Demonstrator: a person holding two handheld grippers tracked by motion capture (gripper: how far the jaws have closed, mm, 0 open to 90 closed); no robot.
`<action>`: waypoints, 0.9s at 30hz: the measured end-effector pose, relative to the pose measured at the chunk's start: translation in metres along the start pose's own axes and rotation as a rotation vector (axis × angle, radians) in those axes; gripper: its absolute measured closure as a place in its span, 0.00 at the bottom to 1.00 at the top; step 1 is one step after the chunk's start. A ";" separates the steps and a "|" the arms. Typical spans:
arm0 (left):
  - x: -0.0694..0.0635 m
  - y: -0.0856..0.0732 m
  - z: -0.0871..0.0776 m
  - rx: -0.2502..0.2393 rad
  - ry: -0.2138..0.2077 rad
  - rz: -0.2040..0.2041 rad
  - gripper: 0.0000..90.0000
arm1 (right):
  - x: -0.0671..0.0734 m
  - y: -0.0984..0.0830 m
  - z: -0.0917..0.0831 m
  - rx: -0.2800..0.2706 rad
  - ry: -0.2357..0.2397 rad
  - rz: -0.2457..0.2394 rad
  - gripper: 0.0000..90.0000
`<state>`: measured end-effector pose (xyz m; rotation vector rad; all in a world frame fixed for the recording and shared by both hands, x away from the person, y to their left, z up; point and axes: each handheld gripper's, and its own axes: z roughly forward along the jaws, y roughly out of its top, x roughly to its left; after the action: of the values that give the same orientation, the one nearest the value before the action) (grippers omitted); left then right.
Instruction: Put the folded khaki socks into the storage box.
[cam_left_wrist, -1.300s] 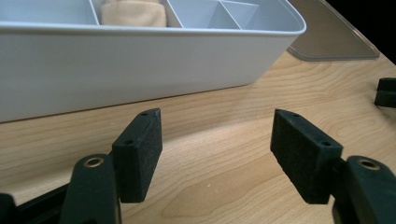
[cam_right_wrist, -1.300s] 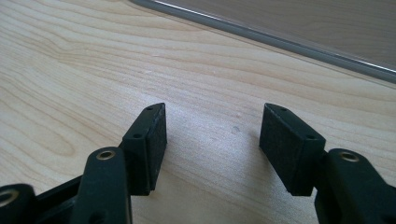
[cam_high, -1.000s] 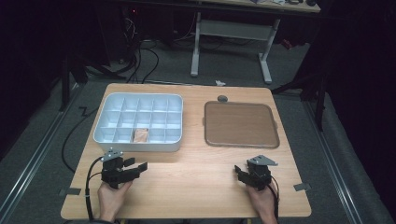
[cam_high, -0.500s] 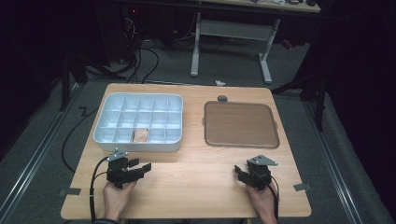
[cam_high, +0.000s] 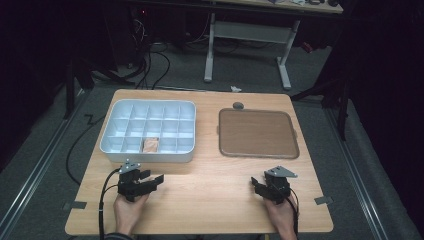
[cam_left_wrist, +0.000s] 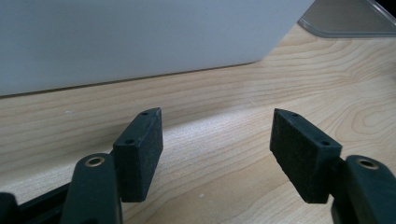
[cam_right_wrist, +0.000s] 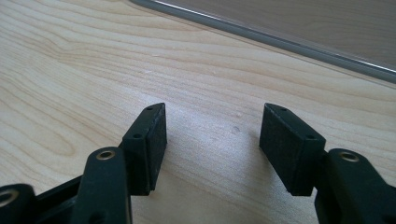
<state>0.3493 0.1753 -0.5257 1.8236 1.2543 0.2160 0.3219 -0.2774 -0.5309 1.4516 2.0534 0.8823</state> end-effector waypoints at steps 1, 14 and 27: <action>0.000 0.000 0.000 0.000 0.007 0.004 0.39 | 0.000 0.000 0.000 0.001 -0.001 0.000 0.46; -0.002 -0.003 0.007 0.007 0.041 0.029 0.39 | 0.000 0.000 0.000 0.000 0.000 -0.001 0.46; -0.003 -0.007 0.010 0.011 0.076 0.060 0.39 | 0.000 0.000 0.000 0.000 0.000 -0.001 0.46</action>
<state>0.3490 0.1678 -0.5353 1.8790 1.2558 0.3144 0.3219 -0.2773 -0.5310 1.4506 2.0534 0.8820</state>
